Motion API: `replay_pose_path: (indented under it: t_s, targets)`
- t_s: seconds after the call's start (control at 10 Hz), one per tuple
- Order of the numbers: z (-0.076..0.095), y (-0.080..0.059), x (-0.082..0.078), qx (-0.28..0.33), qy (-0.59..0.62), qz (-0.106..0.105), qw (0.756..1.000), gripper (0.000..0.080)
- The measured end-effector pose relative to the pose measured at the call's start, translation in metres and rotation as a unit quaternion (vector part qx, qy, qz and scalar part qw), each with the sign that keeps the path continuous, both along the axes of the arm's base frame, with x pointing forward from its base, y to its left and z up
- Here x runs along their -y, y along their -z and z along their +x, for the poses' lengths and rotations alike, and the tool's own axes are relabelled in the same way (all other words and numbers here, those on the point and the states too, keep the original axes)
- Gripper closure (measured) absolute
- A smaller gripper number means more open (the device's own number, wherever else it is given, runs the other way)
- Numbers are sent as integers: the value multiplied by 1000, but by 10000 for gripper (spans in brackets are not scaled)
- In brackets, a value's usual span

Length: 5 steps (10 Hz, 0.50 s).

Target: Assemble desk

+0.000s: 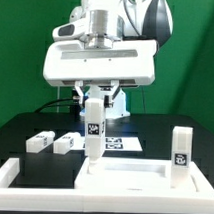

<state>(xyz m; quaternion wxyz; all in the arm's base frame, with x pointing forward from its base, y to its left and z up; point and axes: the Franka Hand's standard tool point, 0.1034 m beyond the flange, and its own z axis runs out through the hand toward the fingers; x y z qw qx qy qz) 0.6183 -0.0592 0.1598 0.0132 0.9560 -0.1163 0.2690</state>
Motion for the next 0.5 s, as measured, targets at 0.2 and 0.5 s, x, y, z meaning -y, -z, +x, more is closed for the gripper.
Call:
replay_pose_path:
  t_s: [0.2, 0.5]
  targets:
    - [8, 6, 16, -1, -4, -11, 1000, 508]
    - [11, 12, 15, -4, -5, -13, 1000, 508]
